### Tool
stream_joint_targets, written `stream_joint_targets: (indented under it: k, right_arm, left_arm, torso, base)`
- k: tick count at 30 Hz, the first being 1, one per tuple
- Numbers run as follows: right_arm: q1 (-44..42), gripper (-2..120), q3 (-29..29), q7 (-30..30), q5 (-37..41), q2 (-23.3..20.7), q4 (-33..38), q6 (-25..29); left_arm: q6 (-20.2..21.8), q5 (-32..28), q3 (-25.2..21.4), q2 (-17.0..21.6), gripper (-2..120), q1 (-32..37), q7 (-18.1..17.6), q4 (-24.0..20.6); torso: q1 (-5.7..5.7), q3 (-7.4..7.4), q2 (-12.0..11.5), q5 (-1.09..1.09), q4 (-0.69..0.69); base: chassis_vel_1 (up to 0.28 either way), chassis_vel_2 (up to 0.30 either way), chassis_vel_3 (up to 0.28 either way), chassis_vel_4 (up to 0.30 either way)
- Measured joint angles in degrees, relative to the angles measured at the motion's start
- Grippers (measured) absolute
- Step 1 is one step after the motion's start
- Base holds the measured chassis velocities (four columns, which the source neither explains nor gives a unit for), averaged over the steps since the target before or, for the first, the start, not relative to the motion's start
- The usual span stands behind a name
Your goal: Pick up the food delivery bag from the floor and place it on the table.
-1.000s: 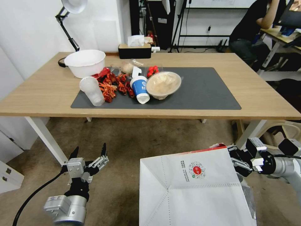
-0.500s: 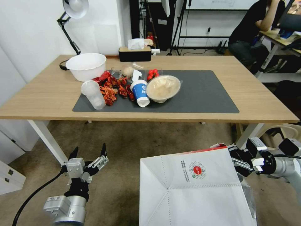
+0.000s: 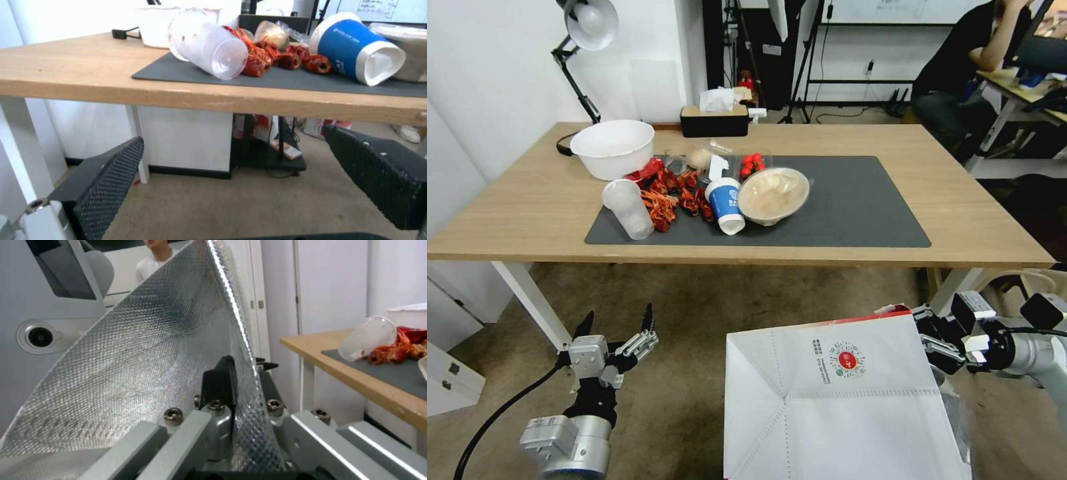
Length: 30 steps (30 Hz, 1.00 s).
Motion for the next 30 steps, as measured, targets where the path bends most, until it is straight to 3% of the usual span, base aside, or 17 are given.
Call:
stream_joint_targets:
  k: [30]
  right_arm:
    - [-0.18, 0, -0.33, 0.08, 0.2, -0.41, -0.02, -0.01]
  left_arm:
    - [-0.33, 0.74, 0.57, -0.46, 100, 0.69, 0.78, 0.1]
  torso:
    - [3.53, 4.74, 8.26, 0.0, 0.0]
  base:
    - [0.0, 0.0, 0.0, 0.0]
